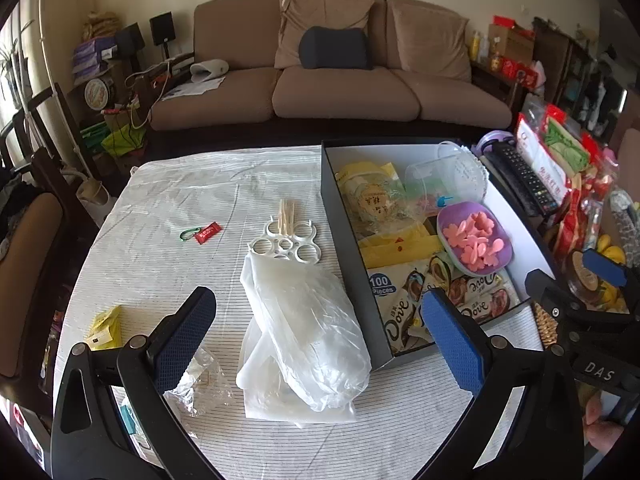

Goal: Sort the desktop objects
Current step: 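Reach the right tool toward the white long-handled spoon in plastic wrap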

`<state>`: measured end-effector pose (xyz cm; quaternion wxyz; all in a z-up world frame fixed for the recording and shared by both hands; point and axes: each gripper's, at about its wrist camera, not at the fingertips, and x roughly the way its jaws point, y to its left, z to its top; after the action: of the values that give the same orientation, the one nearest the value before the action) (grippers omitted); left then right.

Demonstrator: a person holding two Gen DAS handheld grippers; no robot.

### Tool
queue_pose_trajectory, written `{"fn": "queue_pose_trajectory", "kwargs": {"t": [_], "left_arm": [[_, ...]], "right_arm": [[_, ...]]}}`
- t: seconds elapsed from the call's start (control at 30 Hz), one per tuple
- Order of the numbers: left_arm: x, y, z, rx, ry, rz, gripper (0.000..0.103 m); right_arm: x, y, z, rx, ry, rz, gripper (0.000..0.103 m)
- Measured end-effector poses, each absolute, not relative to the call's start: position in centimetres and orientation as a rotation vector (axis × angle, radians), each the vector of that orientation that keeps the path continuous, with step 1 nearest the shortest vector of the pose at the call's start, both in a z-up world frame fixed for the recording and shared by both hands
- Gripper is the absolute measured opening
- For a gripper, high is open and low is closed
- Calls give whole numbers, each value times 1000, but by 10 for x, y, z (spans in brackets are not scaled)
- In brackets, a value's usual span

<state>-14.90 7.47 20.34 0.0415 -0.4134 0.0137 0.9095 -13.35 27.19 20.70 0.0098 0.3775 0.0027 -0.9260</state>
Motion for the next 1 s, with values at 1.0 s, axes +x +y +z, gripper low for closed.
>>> {"fn": "queue_pose_trajectory", "kwargs": {"t": [1.0], "left_arm": [[-65, -174, 119, -1493, -114, 2890, 103]], "right_arm": [[-113, 85, 179, 1148, -41, -2570, 103]]}}
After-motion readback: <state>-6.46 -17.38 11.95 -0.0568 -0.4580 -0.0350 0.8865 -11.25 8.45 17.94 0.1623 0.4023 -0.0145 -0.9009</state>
